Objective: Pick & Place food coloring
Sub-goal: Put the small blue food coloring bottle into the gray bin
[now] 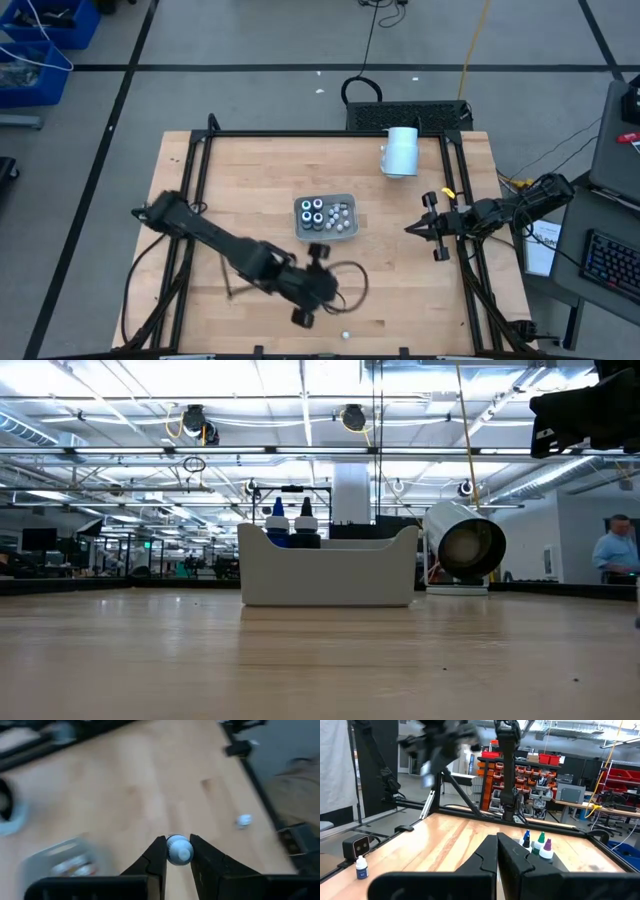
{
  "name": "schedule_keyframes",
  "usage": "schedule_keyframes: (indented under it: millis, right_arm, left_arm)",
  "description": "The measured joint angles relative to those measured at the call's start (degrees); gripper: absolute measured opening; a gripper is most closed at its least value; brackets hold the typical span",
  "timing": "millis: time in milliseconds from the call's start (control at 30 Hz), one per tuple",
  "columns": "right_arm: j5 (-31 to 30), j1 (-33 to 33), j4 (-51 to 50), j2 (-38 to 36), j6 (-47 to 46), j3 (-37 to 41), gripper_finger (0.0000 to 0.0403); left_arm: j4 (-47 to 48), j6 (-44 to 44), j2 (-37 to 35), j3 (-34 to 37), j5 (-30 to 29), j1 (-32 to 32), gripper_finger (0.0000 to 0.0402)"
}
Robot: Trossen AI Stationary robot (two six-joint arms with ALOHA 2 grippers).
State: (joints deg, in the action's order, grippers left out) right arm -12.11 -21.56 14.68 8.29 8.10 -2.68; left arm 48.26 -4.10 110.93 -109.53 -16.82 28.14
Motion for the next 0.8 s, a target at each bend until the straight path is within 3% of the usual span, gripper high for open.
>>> schedule_keyframes:
  millis: [100, 200, 333, 533, 667, 800]
  right_arm:
    - [0.06, 0.0, -0.13, 0.04, 0.02, 0.0, 0.0]
    - [0.07, 0.0, -0.09, 0.04, 0.04, 0.0, 0.0]
    - [0.1, 0.0, -0.05, 0.04, 0.1, 0.0, 0.0]
    - [-0.42, 0.0, 0.0, 0.04, 0.17, 0.0, 0.0]
    - [-2.99, -0.01, -0.54, 0.04, 0.13, 0.0, 0.0]
    - [-3.14, 0.33, -0.96, 0.13, 0.57, 0.0, 0.0]
  left_arm:
    - [0.05, 0.46, -5.79, 4.45, -4.53, -0.06, 0.0066]
    - [-3.43, 0.04, -14.17, 13.76, -8.34, -0.36, 0.0072]
    - [-14.12, -2.2, -27.63, 32.03, -10.24, -1.61, 0.0074]
    - [-37.52, -0.69, -44.7, 58.92, -10.23, -6.46, 0.0065]
    - [-51.63, 3.57, -50.21, 71.48, -9.18, -11.8, 0.0067]
    - [-57.12, 4.54, -52.2, 77.19, -6.9, -17.1, 0.0066]
